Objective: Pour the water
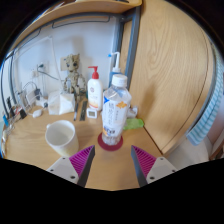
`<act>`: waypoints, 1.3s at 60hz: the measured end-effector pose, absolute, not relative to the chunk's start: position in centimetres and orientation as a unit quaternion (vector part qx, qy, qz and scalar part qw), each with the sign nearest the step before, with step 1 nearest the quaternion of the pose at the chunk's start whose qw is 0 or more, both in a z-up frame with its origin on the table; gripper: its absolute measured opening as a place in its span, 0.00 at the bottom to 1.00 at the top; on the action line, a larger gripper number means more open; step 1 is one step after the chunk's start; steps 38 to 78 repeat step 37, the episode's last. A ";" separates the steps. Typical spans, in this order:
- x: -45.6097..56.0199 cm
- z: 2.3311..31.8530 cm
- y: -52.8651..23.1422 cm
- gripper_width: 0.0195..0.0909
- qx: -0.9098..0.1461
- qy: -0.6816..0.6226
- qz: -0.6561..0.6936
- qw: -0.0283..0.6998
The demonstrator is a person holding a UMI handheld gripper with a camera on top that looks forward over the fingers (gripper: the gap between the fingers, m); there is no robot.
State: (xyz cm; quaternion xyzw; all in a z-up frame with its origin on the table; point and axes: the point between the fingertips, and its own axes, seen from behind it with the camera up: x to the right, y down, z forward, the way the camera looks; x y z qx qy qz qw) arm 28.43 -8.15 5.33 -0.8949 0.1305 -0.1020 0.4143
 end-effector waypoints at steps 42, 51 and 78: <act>23.2 14.0 -16.6 0.74 -0.922 0.098 -0.035 0.374; 23.2 14.0 -16.6 0.74 -0.922 0.098 -0.035 0.374; 23.2 14.0 -16.6 0.74 -0.922 0.098 -0.035 0.374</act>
